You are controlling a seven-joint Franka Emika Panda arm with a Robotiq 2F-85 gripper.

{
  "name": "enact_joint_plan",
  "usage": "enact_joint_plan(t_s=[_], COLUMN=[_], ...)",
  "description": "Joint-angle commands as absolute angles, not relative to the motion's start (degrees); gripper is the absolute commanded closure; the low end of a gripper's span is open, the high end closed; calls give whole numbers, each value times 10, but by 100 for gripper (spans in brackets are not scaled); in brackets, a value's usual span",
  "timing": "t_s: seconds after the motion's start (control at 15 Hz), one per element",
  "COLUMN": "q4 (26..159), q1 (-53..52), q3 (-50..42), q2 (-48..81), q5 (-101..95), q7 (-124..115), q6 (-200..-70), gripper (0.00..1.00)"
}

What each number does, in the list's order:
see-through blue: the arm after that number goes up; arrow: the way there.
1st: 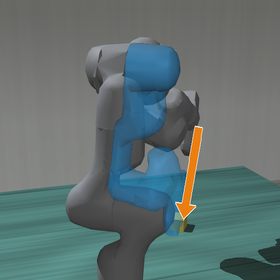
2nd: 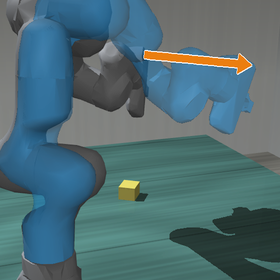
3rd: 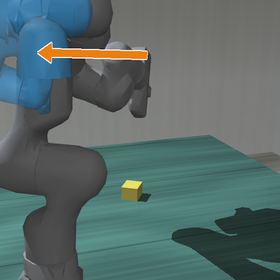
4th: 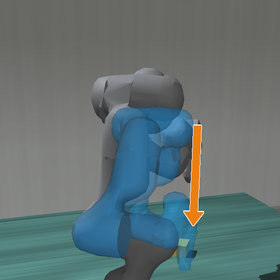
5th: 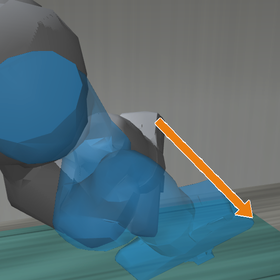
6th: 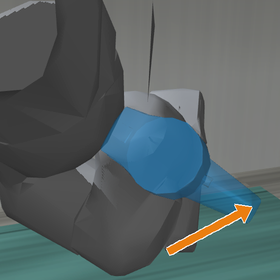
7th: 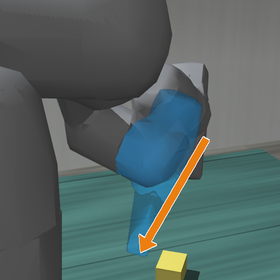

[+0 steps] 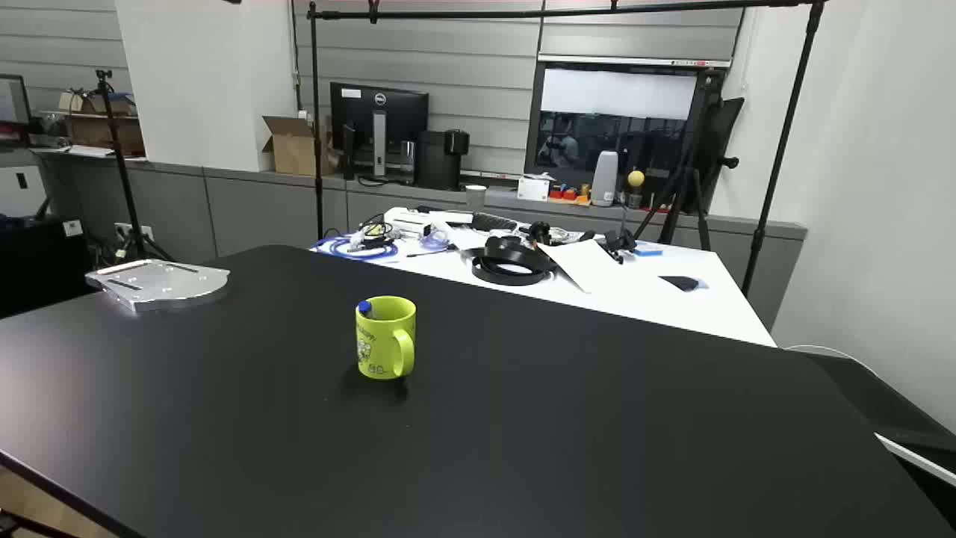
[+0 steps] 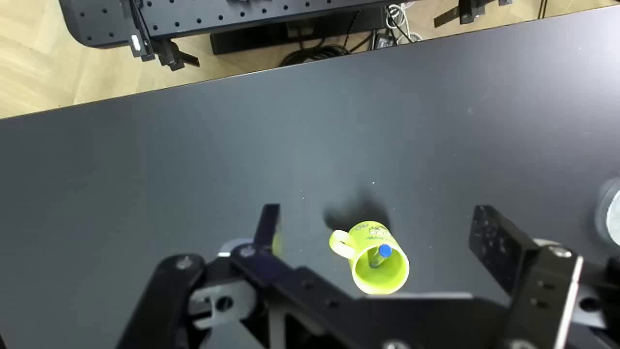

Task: Remove the pen from the yellow mug and put it on the table

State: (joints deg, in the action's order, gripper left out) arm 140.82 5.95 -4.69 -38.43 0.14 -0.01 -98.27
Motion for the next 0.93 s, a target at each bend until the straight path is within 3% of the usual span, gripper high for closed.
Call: enact_joint_plan(t_s=[0.0,0.67,0.87], q4=[1407,1407,1418], q1=[58,58,59], q3=[-48,-48,-35], q2=[-384,-384,-362], q5=[1,1,-8], q7=[-1,-1,-16], q6=[-983,-983,-1051], gripper=[0,0,0])
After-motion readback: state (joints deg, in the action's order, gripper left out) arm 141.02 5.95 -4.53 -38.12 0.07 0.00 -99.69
